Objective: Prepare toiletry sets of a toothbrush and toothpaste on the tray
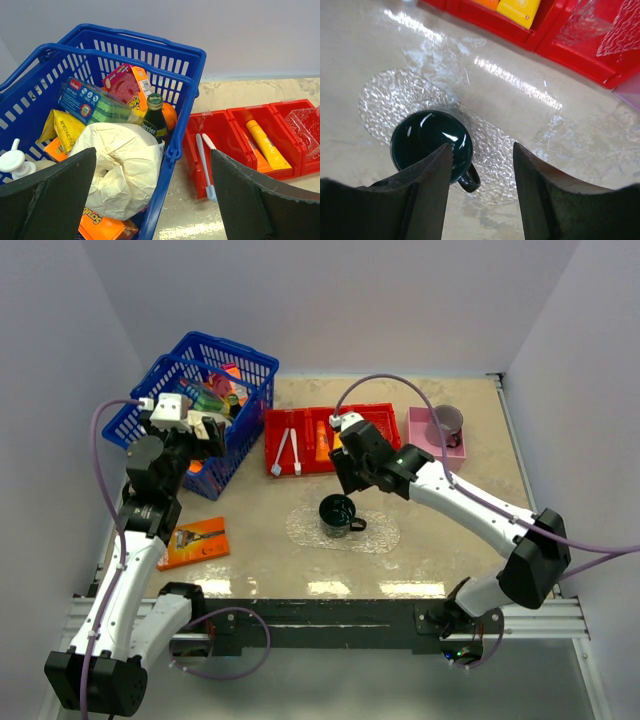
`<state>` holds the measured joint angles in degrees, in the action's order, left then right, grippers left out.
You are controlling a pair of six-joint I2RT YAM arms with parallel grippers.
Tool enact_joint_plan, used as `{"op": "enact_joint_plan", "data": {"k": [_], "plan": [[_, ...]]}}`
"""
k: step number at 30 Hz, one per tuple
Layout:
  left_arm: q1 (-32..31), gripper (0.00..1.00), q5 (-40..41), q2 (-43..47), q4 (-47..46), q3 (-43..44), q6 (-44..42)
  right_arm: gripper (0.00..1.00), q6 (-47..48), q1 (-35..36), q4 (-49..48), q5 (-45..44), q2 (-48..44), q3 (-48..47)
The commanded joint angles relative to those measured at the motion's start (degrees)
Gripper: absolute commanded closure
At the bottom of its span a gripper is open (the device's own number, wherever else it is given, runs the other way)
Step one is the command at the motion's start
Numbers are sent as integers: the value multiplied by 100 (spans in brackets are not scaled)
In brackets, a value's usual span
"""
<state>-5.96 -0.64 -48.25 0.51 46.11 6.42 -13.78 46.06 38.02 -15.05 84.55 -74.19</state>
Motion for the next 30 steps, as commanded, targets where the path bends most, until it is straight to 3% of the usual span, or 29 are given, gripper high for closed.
{"op": "enact_joint_plan", "data": {"k": [1, 17, 30], "plan": [[16, 0, 47, -9, -183, 56, -17, 46, 648, -62, -417, 678, -97, 335], [16, 0, 47, -44, -166, 56, -44, 50, 1543, -133, -1016, 968, 816, 344], [16, 0, 47, -106, -157, 65, -53, 56, 1791, -141, -1305, 1496, 966, 546]]}}
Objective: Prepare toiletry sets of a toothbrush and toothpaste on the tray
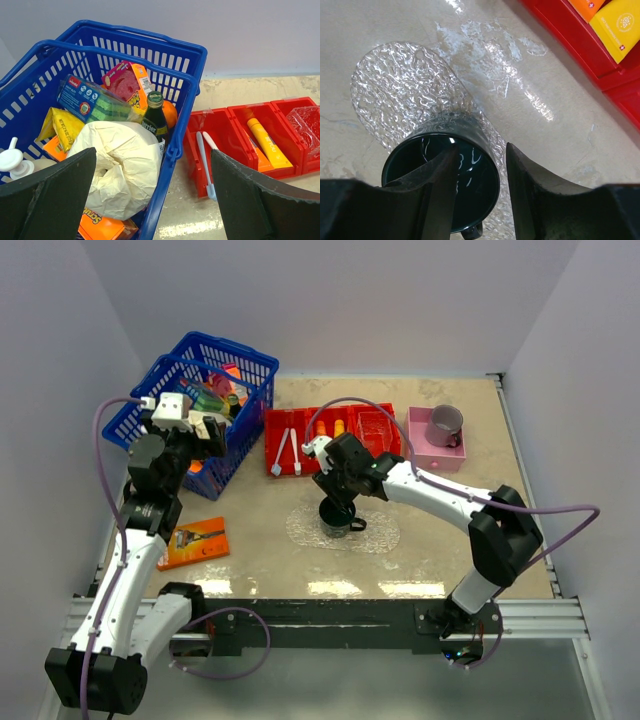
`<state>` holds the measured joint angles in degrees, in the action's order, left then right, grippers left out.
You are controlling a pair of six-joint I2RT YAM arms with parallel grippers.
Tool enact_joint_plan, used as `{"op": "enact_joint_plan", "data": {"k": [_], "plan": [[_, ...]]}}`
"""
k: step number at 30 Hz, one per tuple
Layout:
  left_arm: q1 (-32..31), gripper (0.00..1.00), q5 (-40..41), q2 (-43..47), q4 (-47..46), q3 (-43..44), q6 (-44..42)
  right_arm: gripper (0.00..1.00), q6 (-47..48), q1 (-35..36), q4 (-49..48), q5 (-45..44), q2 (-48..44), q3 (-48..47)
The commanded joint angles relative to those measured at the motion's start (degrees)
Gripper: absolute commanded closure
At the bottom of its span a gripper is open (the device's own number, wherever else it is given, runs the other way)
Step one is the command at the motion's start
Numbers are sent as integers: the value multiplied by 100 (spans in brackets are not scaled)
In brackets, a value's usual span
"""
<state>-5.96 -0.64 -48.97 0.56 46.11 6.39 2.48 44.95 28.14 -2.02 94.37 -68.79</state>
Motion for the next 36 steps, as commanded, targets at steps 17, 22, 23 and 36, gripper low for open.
{"op": "enact_joint_plan", "data": {"k": [17, 22, 23, 36], "plan": [[16, 0, 47, -69, -152, 74, -59, 68, 235, -30, -309, 396, 38, 68], [16, 0, 47, -51, -152, 83, -59, 71, 200, -21, -327, 387, 64, 129], [16, 0, 56, -51, -152, 83, -59, 71, 191, -30, -318, 387, 56, 138], [16, 0, 47, -25, -144, 74, -59, 87, -204, -13, -107, 211, -164, 261]]}}
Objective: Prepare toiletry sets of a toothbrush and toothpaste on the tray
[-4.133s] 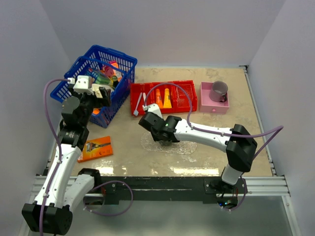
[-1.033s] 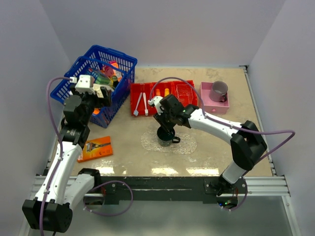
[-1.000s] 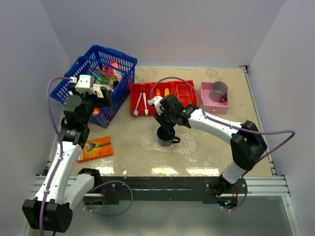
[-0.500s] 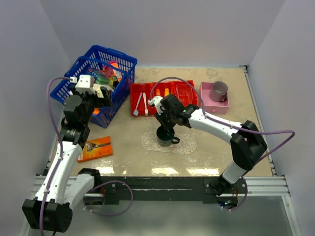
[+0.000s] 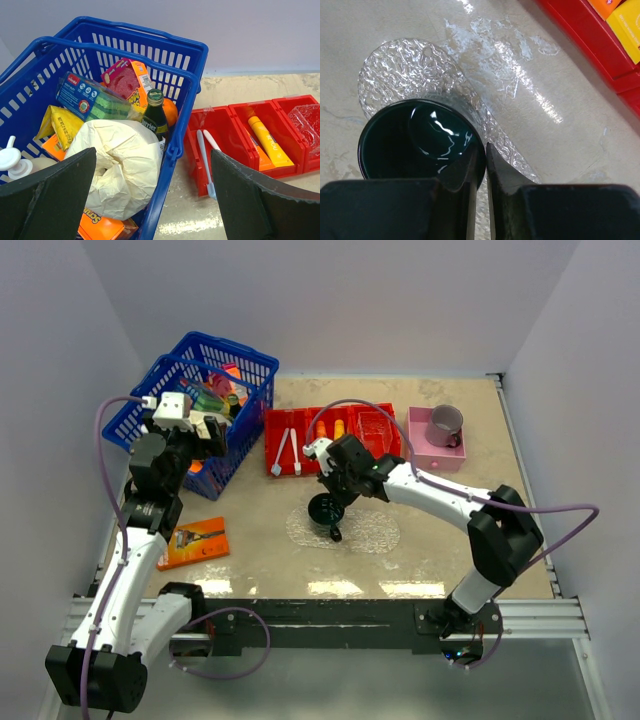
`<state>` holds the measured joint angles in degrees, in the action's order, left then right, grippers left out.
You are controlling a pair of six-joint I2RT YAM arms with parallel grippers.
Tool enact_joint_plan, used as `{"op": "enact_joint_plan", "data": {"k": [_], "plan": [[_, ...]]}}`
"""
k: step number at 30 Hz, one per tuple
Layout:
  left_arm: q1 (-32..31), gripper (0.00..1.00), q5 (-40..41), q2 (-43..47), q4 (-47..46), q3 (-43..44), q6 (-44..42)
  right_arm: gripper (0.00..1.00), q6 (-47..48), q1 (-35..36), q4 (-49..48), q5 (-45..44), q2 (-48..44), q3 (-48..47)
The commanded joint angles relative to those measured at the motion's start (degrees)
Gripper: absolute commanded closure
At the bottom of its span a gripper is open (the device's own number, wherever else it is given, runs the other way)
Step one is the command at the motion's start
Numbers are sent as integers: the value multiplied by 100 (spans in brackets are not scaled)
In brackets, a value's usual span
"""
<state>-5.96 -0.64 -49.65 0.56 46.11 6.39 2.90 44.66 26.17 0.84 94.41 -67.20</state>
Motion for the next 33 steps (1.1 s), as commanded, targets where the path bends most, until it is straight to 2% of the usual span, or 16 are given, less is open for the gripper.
{"op": "enact_joint_plan", "data": {"k": [1, 7, 10, 16, 24, 33], "plan": [[16, 0, 47, 52, -144, 74, -59, 88, -472, 16, 98, -75, -177, 110], [16, 0, 47, 52, -152, 74, -42, 96, -974, 77, 239, -75, -248, 84], [16, 0, 56, 61, -152, 74, -50, 100, -1291, 200, 441, -373, -239, -56], [16, 0, 47, 69, -152, 65, -42, 100, -2318, 552, 881, -673, -300, -382], [16, 0, 21, 87, -161, 74, -7, 100, -3540, 578, 301, -954, -950, 31], [7, 0, 47, 104, -161, 74, -7, 100, -3814, 701, -262, -1165, -1127, 268]]}}
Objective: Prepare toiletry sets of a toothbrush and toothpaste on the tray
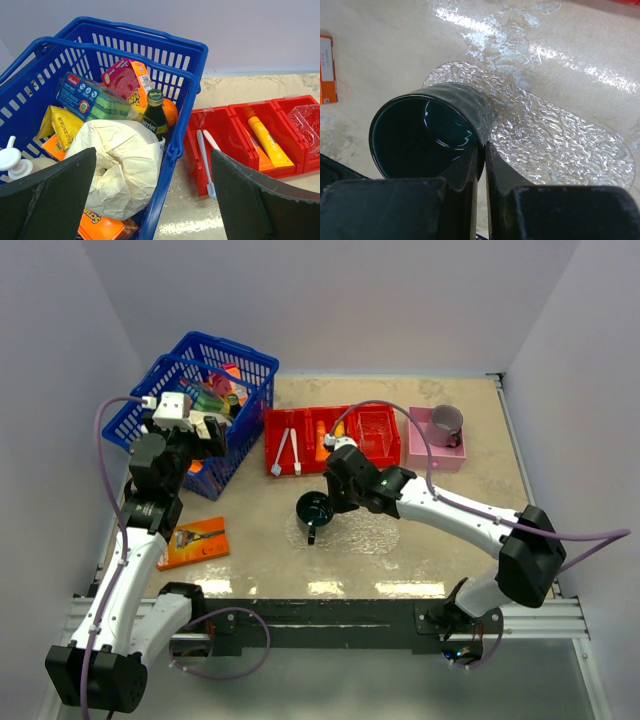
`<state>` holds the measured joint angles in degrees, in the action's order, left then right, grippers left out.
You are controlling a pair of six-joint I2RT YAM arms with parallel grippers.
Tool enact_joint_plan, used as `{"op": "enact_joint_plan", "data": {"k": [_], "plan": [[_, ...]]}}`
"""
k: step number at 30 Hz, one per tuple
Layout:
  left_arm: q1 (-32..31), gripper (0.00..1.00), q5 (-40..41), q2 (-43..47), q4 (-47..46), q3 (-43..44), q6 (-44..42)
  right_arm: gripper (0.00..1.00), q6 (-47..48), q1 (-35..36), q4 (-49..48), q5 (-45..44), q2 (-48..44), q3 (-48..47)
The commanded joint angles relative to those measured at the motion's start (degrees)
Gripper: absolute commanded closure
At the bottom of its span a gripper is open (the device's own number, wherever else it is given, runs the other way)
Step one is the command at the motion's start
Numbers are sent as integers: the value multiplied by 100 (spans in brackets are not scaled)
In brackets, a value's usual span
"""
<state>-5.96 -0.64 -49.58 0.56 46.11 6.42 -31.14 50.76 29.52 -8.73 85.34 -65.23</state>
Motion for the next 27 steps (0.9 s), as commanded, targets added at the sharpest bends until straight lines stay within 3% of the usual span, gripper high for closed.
{"op": "enact_joint_plan", "data": {"k": [1, 27], "plan": [[7, 0, 38, 89, -161, 65, -9, 100, -437, 118, -631, -234, -220, 89], [7, 0, 29, 54, -161, 65, 0, 100, -798, 329, -860, -533, 158, 107]]}}
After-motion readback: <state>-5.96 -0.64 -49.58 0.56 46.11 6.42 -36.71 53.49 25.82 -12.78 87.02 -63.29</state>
